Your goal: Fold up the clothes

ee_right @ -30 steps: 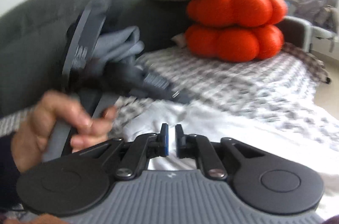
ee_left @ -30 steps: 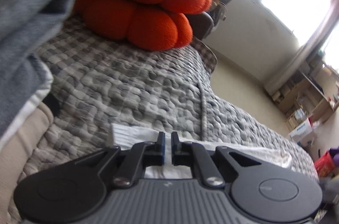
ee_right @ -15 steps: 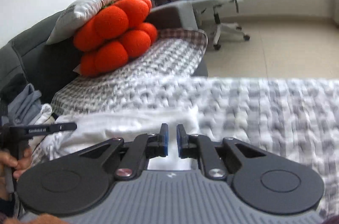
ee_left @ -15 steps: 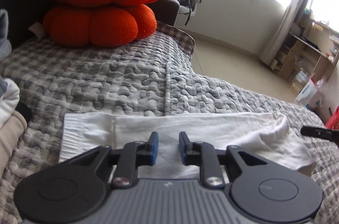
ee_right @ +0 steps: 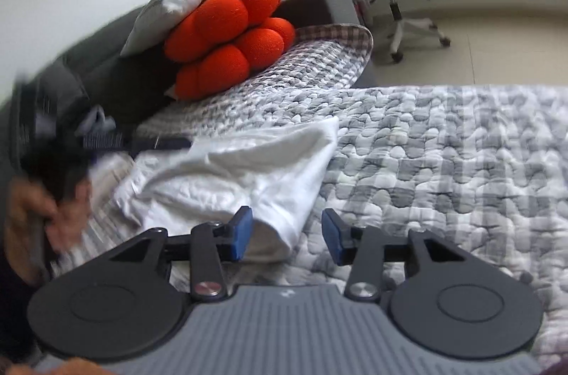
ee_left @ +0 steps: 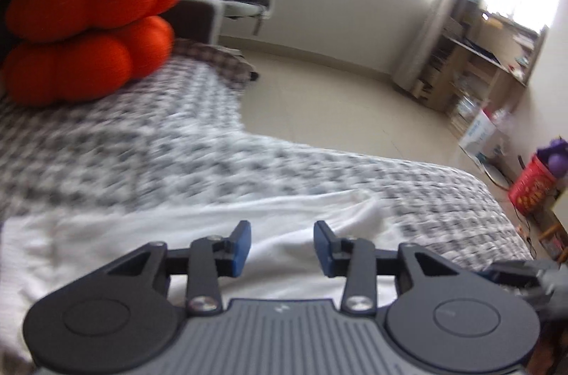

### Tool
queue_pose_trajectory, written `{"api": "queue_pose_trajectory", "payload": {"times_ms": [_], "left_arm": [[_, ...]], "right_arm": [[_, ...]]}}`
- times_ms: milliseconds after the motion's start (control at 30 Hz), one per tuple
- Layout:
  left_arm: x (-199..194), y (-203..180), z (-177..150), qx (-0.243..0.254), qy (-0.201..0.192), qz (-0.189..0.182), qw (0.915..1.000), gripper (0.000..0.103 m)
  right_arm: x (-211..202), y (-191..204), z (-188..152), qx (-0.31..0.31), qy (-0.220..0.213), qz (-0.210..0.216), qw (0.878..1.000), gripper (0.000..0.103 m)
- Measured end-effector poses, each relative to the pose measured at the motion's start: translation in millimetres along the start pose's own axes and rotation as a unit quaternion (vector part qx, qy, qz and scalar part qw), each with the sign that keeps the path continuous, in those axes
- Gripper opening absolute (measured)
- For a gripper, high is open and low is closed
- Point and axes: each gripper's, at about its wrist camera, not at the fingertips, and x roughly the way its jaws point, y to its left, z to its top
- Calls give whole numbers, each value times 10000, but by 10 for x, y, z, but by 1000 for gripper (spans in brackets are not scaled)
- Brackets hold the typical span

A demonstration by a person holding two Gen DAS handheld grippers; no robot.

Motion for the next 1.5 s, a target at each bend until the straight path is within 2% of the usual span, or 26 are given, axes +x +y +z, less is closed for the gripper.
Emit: {"api": "queue_pose_trajectory", "payload": {"times_ms": [133, 167, 200, 233, 367, 467, 633, 733, 800, 867, 933, 1000, 1167, 1233, 1300, 1400, 1500], "left_arm": [[292, -341, 187, 112, 364, -401, 9985, 46], [392, -403, 218, 67, 484, -498, 9976, 46], [492, -451, 237, 18, 568, -555, 9968, 46], [588, -494, 255, 7, 626, -560, 9965, 46], [825, -549, 357, 187, 576, -34, 9982, 44], [867, -518, 395, 364, 621, -87, 9974, 44], [983, -689, 396, 1255, 901, -111, 9879, 44], [1130, -695, 412, 1366, 1223, -258, 9827, 41], [1220, -671, 409, 1301, 1411, -472, 9803, 34], [1247, -666, 405, 1274, 1358, -514, 9812, 31], [1244, -650, 398, 1146, 1304, -562, 9832, 16], [1216, -604, 384, 935, 1277, -685, 9850, 14], [1099, -193, 434, 53, 1079, -1184, 9871, 14], [1093, -85, 441, -64, 1099, -1322, 9851, 24], [1119, -101, 408, 100, 1196, -1352, 9835, 28], [1167, -295, 328, 743, 1289, -1150, 9822, 29], [1176, -487, 317, 1325, 1217, -942, 9792, 29]], "right_arm": [[135, 201, -71, -607, 18, -527, 9968, 45], [166, 216, -83, -689, -6, -610, 9958, 38], [195, 227, -94, -764, -8, -681, 9947, 7], [208, 221, -106, -808, 4, -723, 9941, 5], [82, 88, -149, -672, -55, -579, 9960, 5], [56, -56, -188, -437, -34, -473, 9979, 5], [108, -85, -221, -374, -74, -288, 9989, 6], [89, -131, -222, -210, -131, -140, 9996, 6], [70, -113, -237, -263, -180, -123, 9994, 7], [54, -109, -242, -284, -220, -74, 9993, 7], [39, -128, -240, -240, -250, 4, 9994, 7], [24, -150, -235, -216, -267, 53, 9994, 7], [-6, -159, -257, -267, -257, 50, 9993, 7], [-6, -169, -264, -257, -243, 29, 9994, 7], [-2, -174, -267, -244, -233, 12, 9994, 7], [-4, -169, -271, -262, -237, -8, 9994, 7], [-3, -166, -277, -259, -246, -11, 9994, 7]]}}
